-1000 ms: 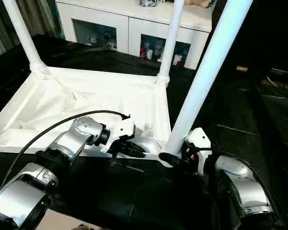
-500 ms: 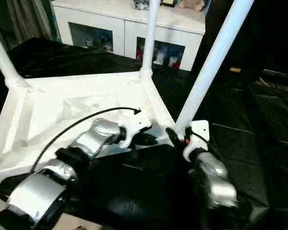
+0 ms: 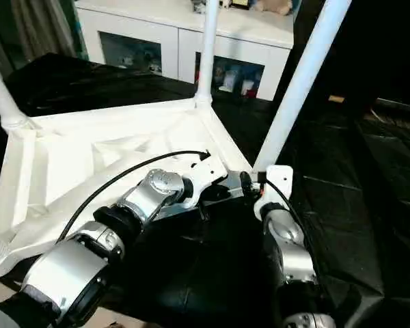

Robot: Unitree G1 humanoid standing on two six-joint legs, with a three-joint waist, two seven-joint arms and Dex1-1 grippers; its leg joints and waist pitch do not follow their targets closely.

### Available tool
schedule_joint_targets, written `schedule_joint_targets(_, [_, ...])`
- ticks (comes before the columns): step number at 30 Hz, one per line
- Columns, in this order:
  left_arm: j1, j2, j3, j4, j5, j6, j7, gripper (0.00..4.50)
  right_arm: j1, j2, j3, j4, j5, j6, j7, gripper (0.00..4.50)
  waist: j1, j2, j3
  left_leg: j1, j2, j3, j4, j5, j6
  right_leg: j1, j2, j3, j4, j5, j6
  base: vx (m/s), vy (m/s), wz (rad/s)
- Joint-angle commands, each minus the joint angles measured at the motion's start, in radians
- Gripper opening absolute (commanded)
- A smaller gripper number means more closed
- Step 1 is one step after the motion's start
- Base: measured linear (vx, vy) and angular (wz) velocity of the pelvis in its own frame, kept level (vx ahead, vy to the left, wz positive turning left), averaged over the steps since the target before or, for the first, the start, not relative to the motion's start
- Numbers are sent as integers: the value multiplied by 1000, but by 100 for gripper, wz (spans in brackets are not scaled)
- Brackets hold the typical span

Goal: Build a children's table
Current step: Rotate leg to tighten

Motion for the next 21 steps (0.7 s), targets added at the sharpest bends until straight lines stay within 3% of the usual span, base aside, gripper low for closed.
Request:
schedule_joint_targets(1, [13,21,-12,37,29,-6,-4,0,33,-47,-4,-61,13,52,61,384,5,-6,-59,7,7,3,-77,-258,52,43,-27,11,-72,-136,-204,0,0,0])
schedule_joint_targets(4, [20,26,-19,27,27,-64,-43,0,91,-104,17,-150,37,102,161,384,11,-12,-58,4,8,3,-76,-234,78,50,-28,11,-72,-106,-196,0,0,0])
schedule_joint_targets(5, [32,30,-1,7,1,-99,-80,0,176,-190,42,-269,90,148,309,384,14,-12,-58,2,6,3,-74,-221,94,54,-27,10,-73,-95,-198,0,0,0])
schedule_joint_targets(6, [36,33,7,-3,-9,-111,-93,0,207,-222,49,-313,115,167,365,384,19,-15,-57,8,11,6,-70,-218,109,49,-29,13,-73,-81,-203,0,0,0])
schedule_joint_targets(8, [45,41,24,-27,-33,-136,-120,0,261,-286,63,-389,158,197,463,384,24,-18,-58,1,10,5,-69,-204,118,53,-31,12,-71,-84,-201,0,0,0])
schedule_joint_targets(10, [51,49,47,-58,-65,-150,-142,0,294,-329,73,-444,184,211,525,384,21,-19,-55,-1,10,5,-71,-213,119,51,-31,11,-75,-125,-197,0,0,0])
schedule_joint_targets(13, [57,68,88,-126,-118,-127,-182,0,323,-366,73,-527,237,257,588,384,22,-20,-53,0,11,4,-75,-241,105,46,-33,10,-85,-261,-172,0,0,0])
schedule_joint_targets(14, [58,77,97,-146,-132,-110,-204,0,325,-368,72,-548,248,271,599,384,24,-24,-57,1,13,4,-72,-224,105,45,-34,12,-80,-240,-178,0,0,0])
schedule_joint_targets(16, [67,97,96,-186,-142,-78,-243,43,324,-366,81,-570,260,283,611,387,24,-20,-58,-1,14,4,-72,-190,108,41,-29,11,-72,-165,-196,0,0,0])
schedule_joint_targets(17, [86,136,93,-255,-148,-10,-288,43,314,-355,102,-595,273,300,615,387,25,-18,-59,0,14,4,-70,-171,111,42,-29,11,-65,-115,-214,0,0,0])
schedule_joint_targets(18, [87,139,93,-261,-149,-5,-291,54,312,-354,104,-596,273,301,615,387,26,-20,-61,-2,16,4,-70,-146,116,46,-31,10,-55,-63,-236,0,0,0])
schedule_joint_targets(20, [108,177,94,-332,-160,51,-336,75,293,-336,122,-599,272,310,607,387,22,-13,-61,3,17,5,-69,-137,116,39,-26,9,-50,-20,-260,0,0,0])
schedule_joint_targets(21, [116,195,97,-364,-167,76,-350,84,281,-322,131,-592,268,310,601,387,21,-17,-58,7,17,7,-69,-147,114,37,-24,9,-51,-16,-268,0,0,0])
